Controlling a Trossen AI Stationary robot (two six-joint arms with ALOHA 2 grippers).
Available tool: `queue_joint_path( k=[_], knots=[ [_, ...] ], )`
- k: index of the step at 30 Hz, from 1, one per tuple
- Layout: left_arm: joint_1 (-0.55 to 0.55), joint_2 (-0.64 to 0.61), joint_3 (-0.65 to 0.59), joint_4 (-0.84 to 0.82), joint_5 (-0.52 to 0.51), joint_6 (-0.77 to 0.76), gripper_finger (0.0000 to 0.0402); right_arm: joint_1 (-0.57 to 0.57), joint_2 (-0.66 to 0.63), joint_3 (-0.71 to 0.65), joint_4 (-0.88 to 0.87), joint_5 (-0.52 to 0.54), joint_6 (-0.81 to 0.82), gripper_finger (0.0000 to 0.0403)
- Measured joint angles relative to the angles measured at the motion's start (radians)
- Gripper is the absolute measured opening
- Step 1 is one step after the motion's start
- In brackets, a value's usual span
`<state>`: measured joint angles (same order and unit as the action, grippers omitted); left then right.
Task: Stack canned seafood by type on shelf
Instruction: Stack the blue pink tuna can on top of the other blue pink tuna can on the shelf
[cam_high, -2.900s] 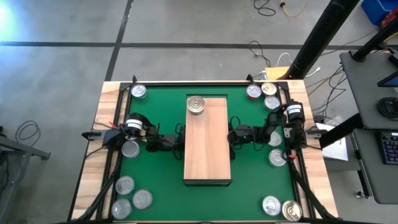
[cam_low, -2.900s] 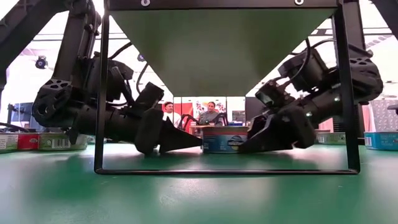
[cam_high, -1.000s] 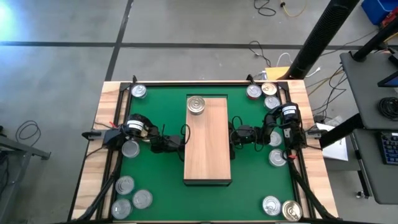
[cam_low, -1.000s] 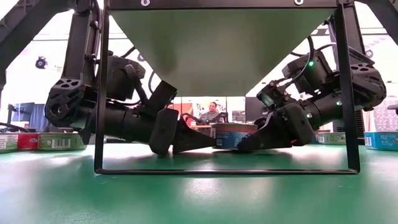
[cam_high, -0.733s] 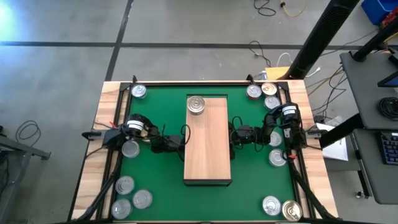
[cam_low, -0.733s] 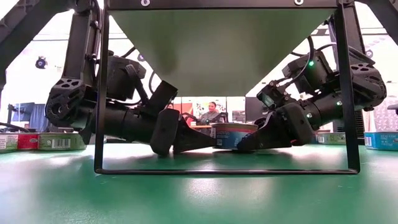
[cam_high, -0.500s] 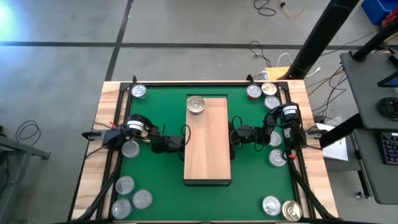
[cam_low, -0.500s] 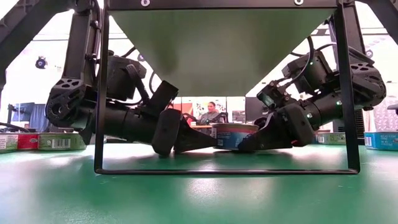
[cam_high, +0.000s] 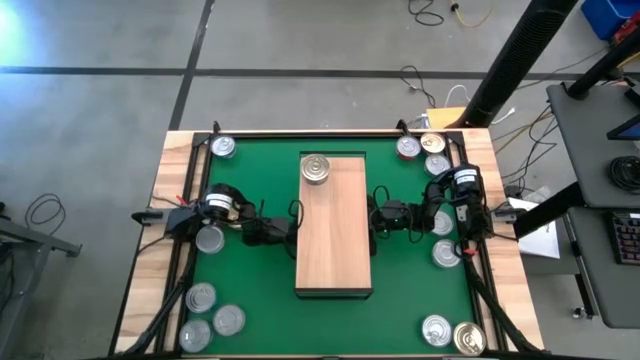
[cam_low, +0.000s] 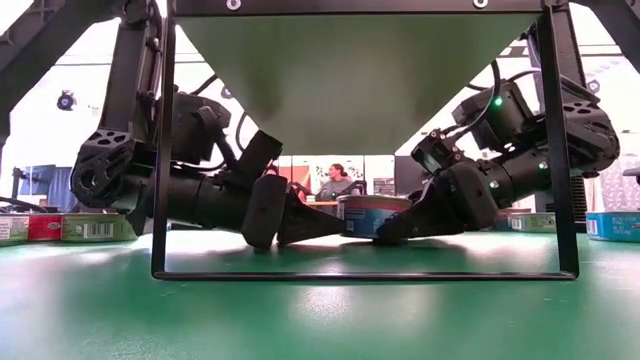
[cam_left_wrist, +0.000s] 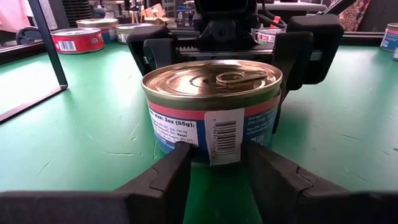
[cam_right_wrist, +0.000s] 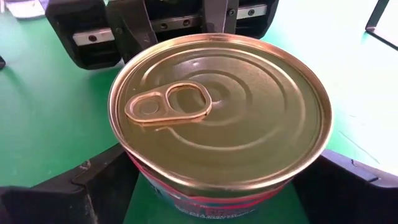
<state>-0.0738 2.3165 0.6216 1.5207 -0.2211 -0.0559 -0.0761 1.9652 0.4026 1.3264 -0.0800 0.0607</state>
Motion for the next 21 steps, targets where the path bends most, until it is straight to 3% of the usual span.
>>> queue_joint_path(
  k=[4,11,17,21],
  knots=[
    [-0.002,-0.016,-0.048,0.015,-0.002,-0.011,0.0145,0.0,-0.007,0.001,-0.022,0.002,0.048,0.0356],
    [-0.006,-0.154,-0.254,-0.003,-0.007,-0.131,0.0144,0.002,-0.067,-0.024,-0.175,-0.007,0.054,0.0355],
    [-0.009,-0.29,-0.421,-0.009,-0.025,-0.263,0.0129,0.013,-0.164,-0.073,-0.372,-0.021,-0.025,0.0354],
    [-0.026,-0.364,-0.484,0.003,-0.03,-0.326,0.012,0.058,-0.249,-0.093,-0.533,0.047,-0.058,0.0353]
  ],
)
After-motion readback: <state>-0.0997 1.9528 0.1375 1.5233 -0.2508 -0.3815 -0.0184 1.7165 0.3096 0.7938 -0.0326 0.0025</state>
